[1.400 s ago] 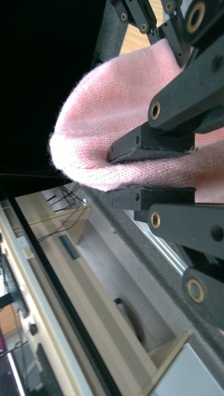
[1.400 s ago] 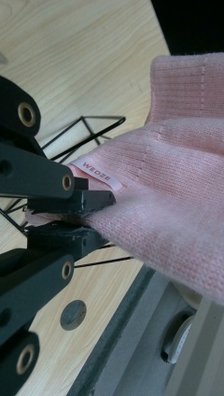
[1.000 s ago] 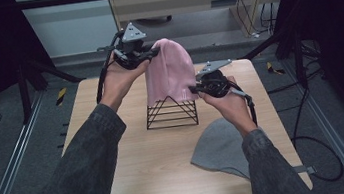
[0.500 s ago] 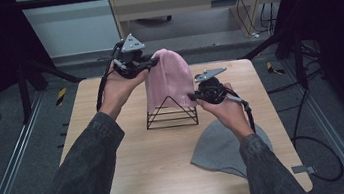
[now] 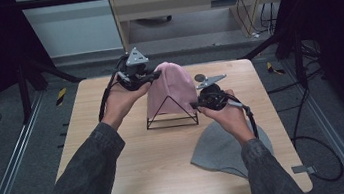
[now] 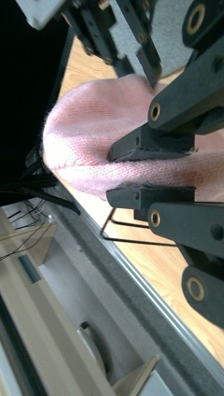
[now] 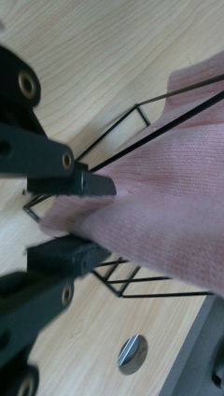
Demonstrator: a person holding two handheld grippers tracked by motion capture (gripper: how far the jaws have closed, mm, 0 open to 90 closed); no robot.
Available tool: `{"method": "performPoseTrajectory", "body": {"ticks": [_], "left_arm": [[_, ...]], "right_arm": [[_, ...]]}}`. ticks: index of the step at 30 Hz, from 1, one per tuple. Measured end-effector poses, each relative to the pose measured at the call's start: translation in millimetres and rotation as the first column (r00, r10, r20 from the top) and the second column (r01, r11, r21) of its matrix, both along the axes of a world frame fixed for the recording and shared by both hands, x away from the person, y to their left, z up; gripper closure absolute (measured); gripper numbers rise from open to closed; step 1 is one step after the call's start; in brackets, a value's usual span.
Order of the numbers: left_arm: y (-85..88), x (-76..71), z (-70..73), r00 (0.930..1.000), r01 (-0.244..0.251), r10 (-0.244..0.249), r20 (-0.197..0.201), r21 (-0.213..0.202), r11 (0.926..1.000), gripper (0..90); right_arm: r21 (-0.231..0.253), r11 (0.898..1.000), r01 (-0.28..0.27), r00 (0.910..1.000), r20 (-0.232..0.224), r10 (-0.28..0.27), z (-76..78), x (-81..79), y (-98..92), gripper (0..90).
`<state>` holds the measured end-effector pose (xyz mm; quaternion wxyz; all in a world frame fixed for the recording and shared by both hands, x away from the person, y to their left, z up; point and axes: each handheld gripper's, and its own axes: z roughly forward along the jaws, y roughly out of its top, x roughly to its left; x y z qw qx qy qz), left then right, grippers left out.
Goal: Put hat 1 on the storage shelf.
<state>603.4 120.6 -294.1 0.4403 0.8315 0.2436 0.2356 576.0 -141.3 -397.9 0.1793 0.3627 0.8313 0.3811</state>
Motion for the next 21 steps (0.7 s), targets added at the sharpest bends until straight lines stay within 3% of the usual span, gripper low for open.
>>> {"method": "performPoseTrajectory", "body": {"ticks": [5,15,16,18,20,21], "left_arm": [[0.4,1.0,-15.3,0.9993,0.002,-0.002,-0.037,0.013,0.9999,78.1],[2.0,-5.8,-31.6,0.9959,0.006,-0.004,-0.091,0.021,0.9998,77.0],[4.7,-7.1,-35.5,0.9926,0.01,-0.009,-0.121,0.011,0.9999,75.6],[6.4,-9.2,-37.2,0.9912,0.012,-0.014,-0.132,-0.01,0.9999,72.0],[12.3,-16.9,-38.8,0.9925,-0.005,0.0,-0.123,-0.04,0.9992,59.2],[21.8,-28.7,-40.7,0.9938,-0.023,0.016,-0.11,-0.066,0.9975,47.5]], "right_arm": [[-0.026,0.999,0.045,0.999,-0.001,-0.045,-1.9,-10.6,-16.6,50.3],[-0.046,0.99,0.133,0.991,-0.012,-0.134,-11.8,-19.3,-54.7,42.1],[-0.045,0.986,0.16,0.9867,-0.021,-0.161,-15.9,-22.4,-63.5,40.4],[-0.046,0.984,0.171,0.9847,-0.026,-0.172,-18.5,-24.2,-68.0,39.0],[-0.05,0.98,0.194,0.9797,-0.041,-0.196,-24.0,-27.9,-77.3,36.7],[-0.052,0.973,0.224,0.9724,-0.053,-0.227,-29.9,-30.7,-87.8,34.2]]}}
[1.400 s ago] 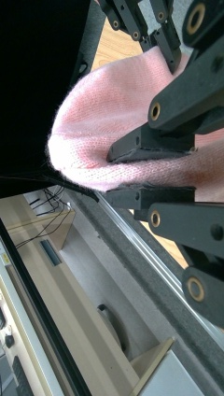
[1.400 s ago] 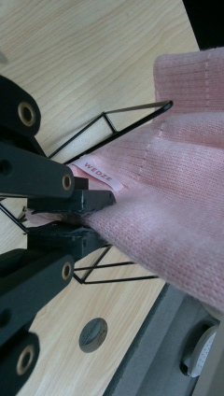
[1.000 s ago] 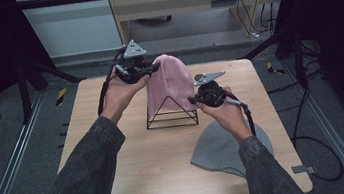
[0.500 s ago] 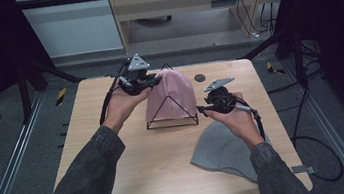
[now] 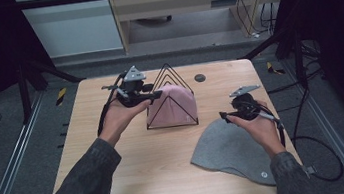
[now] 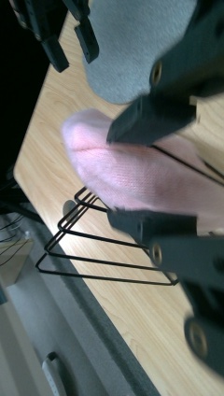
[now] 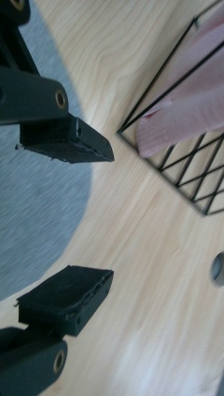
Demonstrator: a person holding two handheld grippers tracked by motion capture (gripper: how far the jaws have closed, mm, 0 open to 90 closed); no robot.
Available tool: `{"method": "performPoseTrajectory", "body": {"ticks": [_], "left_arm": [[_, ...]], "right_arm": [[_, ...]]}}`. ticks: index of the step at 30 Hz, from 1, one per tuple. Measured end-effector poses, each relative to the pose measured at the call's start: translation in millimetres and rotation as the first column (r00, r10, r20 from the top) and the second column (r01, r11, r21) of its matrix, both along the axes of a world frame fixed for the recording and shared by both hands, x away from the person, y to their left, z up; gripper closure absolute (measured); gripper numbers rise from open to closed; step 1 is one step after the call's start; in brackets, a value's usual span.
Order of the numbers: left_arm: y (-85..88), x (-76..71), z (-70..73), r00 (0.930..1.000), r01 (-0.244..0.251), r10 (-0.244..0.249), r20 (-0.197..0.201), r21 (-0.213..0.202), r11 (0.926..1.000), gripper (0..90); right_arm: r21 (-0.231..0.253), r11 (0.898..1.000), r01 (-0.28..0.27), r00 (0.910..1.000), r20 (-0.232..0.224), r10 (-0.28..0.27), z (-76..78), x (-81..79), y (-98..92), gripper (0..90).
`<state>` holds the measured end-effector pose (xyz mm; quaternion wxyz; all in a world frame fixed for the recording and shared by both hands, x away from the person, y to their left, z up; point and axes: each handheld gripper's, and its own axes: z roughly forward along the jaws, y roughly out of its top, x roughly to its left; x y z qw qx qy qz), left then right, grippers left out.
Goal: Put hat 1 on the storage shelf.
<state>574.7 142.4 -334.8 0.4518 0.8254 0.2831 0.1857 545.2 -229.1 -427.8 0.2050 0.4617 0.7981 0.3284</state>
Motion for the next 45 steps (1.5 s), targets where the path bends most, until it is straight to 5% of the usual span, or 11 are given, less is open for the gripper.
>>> {"method": "performPoseTrajectory", "body": {"ticks": [3,6,9,11,16,17,25,30,41,45], "left_arm": [[13.1,-14.0,-6.2,0.9996,-0.028,0.028,0.006,-0.004,0.9996,36.8],[37.1,-35.2,-24.9,0.9984,-0.049,0.049,-0.029,0.024,0.9985,21.4],[61.8,-56.8,-49.3,0.9964,-0.074,0.077,-0.034,0.087,0.9934,16.2],[84.4,-73.5,-72.4,0.9924,-0.092,0.101,-0.07,0.125,0.9879,11.6],[110.5,-94.1,-103.7,0.9837,-0.133,0.146,-0.105,0.124,0.9833,11.8],[118.9,-102.7,-114.0,0.9784,-0.14,0.163,-0.127,0.174,0.9748,12.0],[136.7,-122.2,-113.9,0.9741,-0.167,0.189,-0.124,0.171,0.971,11.8],[140.0,-119.1,-118.1,0.9674,-0.187,0.213,-0.136,0.186,0.9647,12.1],[139.5,-118.2,-120.6,0.9684,-0.185,0.216,-0.125,0.223,0.9571,12.6],[138.9,-117.8,-121.0,0.9686,-0.182,0.214,-0.126,0.227,0.9567,12.6]], "right_arm": [[0.015,0.999,0.033,0.9993,-0.02,-0.033,-6.7,-2.0,-11.9,32.1],[0.056,0.996,0.068,0.996,-0.062,-0.064,-20.4,-5.0,-31.1,28.2],[0.057,0.994,0.09,0.9923,-0.09,-0.085,-26.2,-5.8,-37.2,28.6],[0.038,0.993,0.108,0.989,-0.106,-0.103,-33.7,-4.9,-45.9,34.3],[0.024,0.991,0.132,0.9824,-0.137,-0.127,-41.4,-3.3,-56.7,39.0],[0.022,0.99,0.14,0.9805,-0.142,-0.136,-42.9,-3.0,-58.5,39.4],[0.021,0.987,0.16,0.9745,-0.162,-0.155,-53.2,-14.3,-71.3,40.5],[0.03,0.986,0.162,0.9737,-0.167,-0.155,-58.2,-23.0,-77.8,42.0],[-0.001,0.994,0.112,0.9811,-0.158,-0.111,-58.1,-33.3,-75.0,54.2],[0.0,0.992,0.125,0.9817,-0.145,-0.123,-56.8,-32.7,-78.4,47.1]]}}
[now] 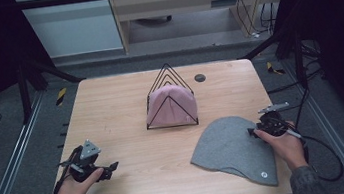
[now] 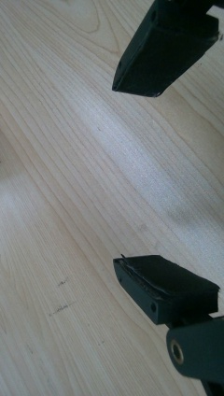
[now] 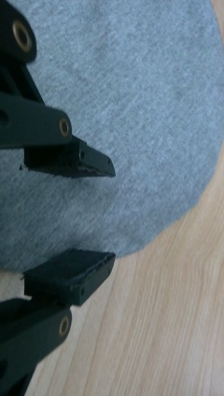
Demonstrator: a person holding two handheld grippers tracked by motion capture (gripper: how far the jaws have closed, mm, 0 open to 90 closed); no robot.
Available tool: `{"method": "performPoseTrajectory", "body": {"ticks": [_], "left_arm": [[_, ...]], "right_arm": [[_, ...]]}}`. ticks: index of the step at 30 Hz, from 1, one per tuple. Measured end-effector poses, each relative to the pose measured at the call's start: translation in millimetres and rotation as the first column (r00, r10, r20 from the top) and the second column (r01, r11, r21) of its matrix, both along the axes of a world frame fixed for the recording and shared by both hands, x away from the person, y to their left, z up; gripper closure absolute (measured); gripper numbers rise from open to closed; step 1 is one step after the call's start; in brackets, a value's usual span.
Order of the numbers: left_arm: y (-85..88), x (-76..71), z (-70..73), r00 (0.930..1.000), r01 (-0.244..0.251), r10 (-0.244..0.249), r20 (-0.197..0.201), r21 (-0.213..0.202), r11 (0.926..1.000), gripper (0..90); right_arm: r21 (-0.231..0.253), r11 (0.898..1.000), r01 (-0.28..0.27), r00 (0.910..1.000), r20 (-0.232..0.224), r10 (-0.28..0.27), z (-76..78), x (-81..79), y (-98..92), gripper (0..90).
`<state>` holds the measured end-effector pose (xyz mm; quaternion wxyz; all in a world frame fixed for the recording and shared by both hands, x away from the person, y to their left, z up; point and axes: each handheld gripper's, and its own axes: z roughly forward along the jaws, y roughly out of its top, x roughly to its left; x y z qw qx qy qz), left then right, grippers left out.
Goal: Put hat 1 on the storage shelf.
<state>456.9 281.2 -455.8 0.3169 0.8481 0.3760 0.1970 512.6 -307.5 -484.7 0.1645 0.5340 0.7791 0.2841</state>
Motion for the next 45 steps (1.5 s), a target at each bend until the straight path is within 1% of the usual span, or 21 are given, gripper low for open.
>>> {"method": "performPoseTrajectory", "body": {"ticks": [3,8,9,10,11,12,13,14,18,19,22,26,27,29,30,33,40,41,42,43,45], "left_arm": [[-1.1,0.1,-0.2,1.0,0.004,-0.004,-0.002,0.005,1.0,12.6],[-0.9,0.1,-0.7,1.0,0.005,-0.005,-0.002,0.012,0.9999,12.7],[-0.6,0.2,-0.8,1.0,0.002,-0.002,-0.003,0.013,0.9999,12.7],[-0.6,0.2,-0.8,1.0,0.002,-0.002,-0.003,0.013,0.9999,12.8],[-0.5,0.3,-0.8,1.0,0.001,-0.001,-0.002,0.014,0.9999,12.8],[-0.5,0.4,-0.8,1.0,0.0,0.0,-0.002,0.014,0.9999,12.8],[-0.5,0.4,-0.9,1.0,0.0,0.0,-0.002,0.014,0.9999,12.8],[-0.6,0.4,-1.0,1.0,0.001,-0.001,-0.004,0.016,0.9999,12.8],[-1.8,1.1,-2.7,0.9999,0.006,-0.006,-0.012,0.024,0.9997,12.9],[-2.1,1.2,-3.1,0.9999,0.007,-0.007,-0.014,0.025,0.9996,12.8],[-2.4,1.1,-3.6,0.9997,0.013,-0.013,-0.019,0.028,0.9995,12.7],[-3.4,1.6,-5.5,0.9992,0.021,-0.02,-0.034,0.036,0.9991,12.5],[-4.5,1.6,-6.4,0.999,0.024,-0.022,-0.039,0.042,0.9988,12.5],[-5.1,1.5,-6.5,0.999,0.024,-0.023,-0.038,0.043,0.9988,12.5],[-5.4,1.6,-6.1,0.9991,0.025,-0.024,-0.036,0.045,0.9987,12.5],[-6.2,1.6,-6.4,0.9988,0.03,-0.028,-0.04,0.048,0.9984,12.6],[-5.9,1.9,-8.3,0.998,0.037,-0.034,-0.054,0.048,0.9982,12.3],[-6.7,1.7,-8.5,0.9976,0.041,-0.038,-0.057,0.052,0.9978,12.3],[-6.7,1.7,-8.5,0.9976,0.041,-0.038,-0.057,0.052,0.9978,12.2],[-7.3,1.6,-8.6,0.9974,0.043,-0.04,-0.061,0.054,0.9976,12.2],[-8.2,1.6,-9.1,0.997,0.048,-0.044,-0.063,0.055,0.9973,12.2]], "right_arm": [[0.002,1.0,0.022,0.9997,-0.013,-0.022,-1.2,0.4,-2.0,39.8],[-0.001,1.0,0.013,0.9998,-0.018,-0.013,-3.7,-0.9,-1.6,42.5],[-0.002,1.0,0.005,0.9999,-0.011,-0.005,-3.7,-2.5,-1.2,48.4],[-0.002,1.0,0.005,0.9999,-0.011,-0.005,-3.7,-2.5,-1.2,48.4],[-0.001,1.0,-0.001,0.9999,-0.011,0.001,-3.5,-3.1,-1.0,52.2],[0.006,1.0,-0.017,0.9998,-0.012,0.017,-2.7,-4.4,-0.8,62.0],[0.003,1.0,-0.024,0.9997,-0.011,0.024,-2.7,-4.9,-0.4,66.8],[0.003,1.0,-0.024,0.9997,-0.011,0.024,-2.7,-4.9,-0.4,66.8],[0.034,0.998,-0.051,0.9986,-0.013,0.052,-3.4,-7.9,3.8,80.2],[0.025,0.998,-0.062,0.998,-0.009,0.062,-2.4,-8.9,6.3,82.9],[0.027,0.997,-0.077,0.997,0.005,0.077,1.3,-11.0,9.0,84.4],[0.039,0.992,-0.118,0.9913,0.064,0.115,18.8,-18.2,17.5,85.3],[0.045,0.989,-0.143,0.9859,0.095,0.138,29.0,-22.9,23.4,85.6],[0.046,0.984,-0.171,0.9787,0.123,0.164,38.8,-27.6,30.4,85.6],[0.046,0.984,-0.171,0.9787,0.123,0.164,38.8,-27.6,30.4,85.6],[0.048,0.976,-0.21,0.9658,0.165,0.2,55.2,-35.0,41.4,85.7],[0.018,0.954,-0.298,0.9252,0.252,0.284,95.4,-48.1,66.1,85.7],[0.01,0.948,-0.317,0.9139,0.27,0.303,105.7,-51.3,72.5,85.7],[0.005,0.945,-0.327,0.908,0.278,0.313,110.2,-52.6,75.4,85.7],[0.005,0.945,-0.327,0.908,0.278,0.313,110.2,-52.6,75.4,85.7],[-0.006,0.939,-0.345,0.8973,0.291,0.331,118.4,-55.0,81.1,85.7]]}}
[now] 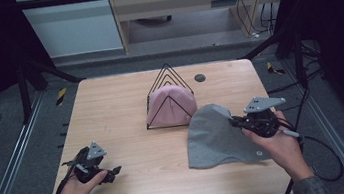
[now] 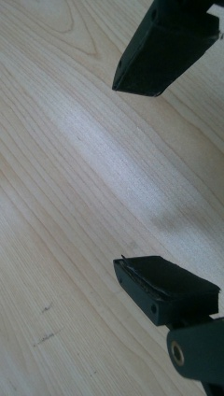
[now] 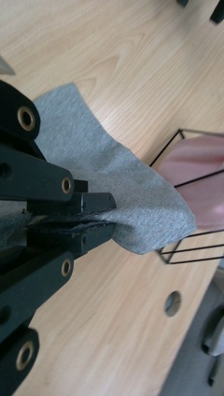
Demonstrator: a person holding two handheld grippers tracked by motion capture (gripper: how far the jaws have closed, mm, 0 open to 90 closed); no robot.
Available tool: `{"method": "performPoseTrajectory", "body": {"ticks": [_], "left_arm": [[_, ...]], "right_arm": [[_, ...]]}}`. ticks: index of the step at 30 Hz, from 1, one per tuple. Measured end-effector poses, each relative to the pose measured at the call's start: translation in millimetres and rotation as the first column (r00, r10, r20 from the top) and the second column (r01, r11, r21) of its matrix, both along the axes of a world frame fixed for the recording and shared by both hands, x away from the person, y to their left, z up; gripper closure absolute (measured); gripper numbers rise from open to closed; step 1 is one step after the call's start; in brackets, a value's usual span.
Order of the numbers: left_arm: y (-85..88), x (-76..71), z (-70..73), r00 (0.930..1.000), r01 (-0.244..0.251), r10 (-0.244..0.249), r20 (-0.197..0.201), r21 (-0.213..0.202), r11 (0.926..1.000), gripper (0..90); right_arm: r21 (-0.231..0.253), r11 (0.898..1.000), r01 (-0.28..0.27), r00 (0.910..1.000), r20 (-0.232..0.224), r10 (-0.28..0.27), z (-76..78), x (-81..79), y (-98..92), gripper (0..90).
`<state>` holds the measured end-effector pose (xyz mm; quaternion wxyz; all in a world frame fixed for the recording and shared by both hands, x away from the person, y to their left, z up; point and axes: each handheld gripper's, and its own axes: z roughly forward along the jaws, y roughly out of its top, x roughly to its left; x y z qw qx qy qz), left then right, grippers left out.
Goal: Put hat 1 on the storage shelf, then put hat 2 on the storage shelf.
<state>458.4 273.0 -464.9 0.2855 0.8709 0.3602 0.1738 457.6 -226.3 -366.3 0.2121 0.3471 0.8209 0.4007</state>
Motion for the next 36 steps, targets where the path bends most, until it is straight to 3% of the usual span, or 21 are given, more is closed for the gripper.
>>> {"method": "performPoseTrajectory", "body": {"ticks": [8,9,11,13,18,20,22,30,36], "left_arm": [[-2.2,-0.9,-0.6,0.9997,0.022,-0.022,-0.01,0.0,0.9998,12.1],[-3.3,-1.8,0.1,0.9996,0.029,-0.029,-0.005,-0.008,0.9995,12.0],[-3.8,-2.2,0.5,0.9994,0.034,-0.034,-0.003,-0.011,0.9994,12.1],[-5.0,-2.6,1.2,0.999,0.044,-0.044,-0.002,-0.016,0.9989,12.0],[-7.6,-5.6,8.7,0.9978,0.065,-0.065,0.012,-0.051,0.9965,12.0],[-9.9,-6.0,12.2,0.9976,0.066,-0.064,0.027,-0.046,0.9968,12.5],[-14.5,-6.9,18.2,0.9958,0.082,-0.08,0.044,-0.04,0.9958,12.8],[-41.0,-1.2,57.4,0.9861,0.148,-0.139,0.09,-0.09,0.9849,13.7],[-59.8,7.9,77.7,0.9772,0.19,-0.181,0.11,-0.077,0.9787,14.3]], "right_arm": [[0.004,0.996,-0.087,0.9935,0.073,0.087,33.9,-10.6,27.9,85.9],[0.004,0.994,-0.114,0.989,0.096,0.113,44.3,-12.8,36.3,85.9],[0.0,0.992,-0.125,0.9866,0.106,0.124,49.3,-13.6,40.7,85.9],[-0.009,0.987,-0.163,0.9776,0.134,0.163,62.0,-14.9,53.8,86.0],[-0.019,0.981,-0.196,0.9687,0.152,0.196,73.6,-15.5,69.1,85.9],[-0.021,0.977,-0.213,0.9641,0.157,0.214,79.5,-15.2,77.9,85.9],[-0.025,0.975,-0.219,0.9622,0.16,0.22,81.5,-15.2,80.5,85.9],[-0.039,0.966,-0.255,0.9492,0.181,0.258,102.2,-14.3,97.2,85.9],[-0.061,0.957,-0.283,0.938,0.191,0.29,115.9,-16.5,109.2,85.9]]}}
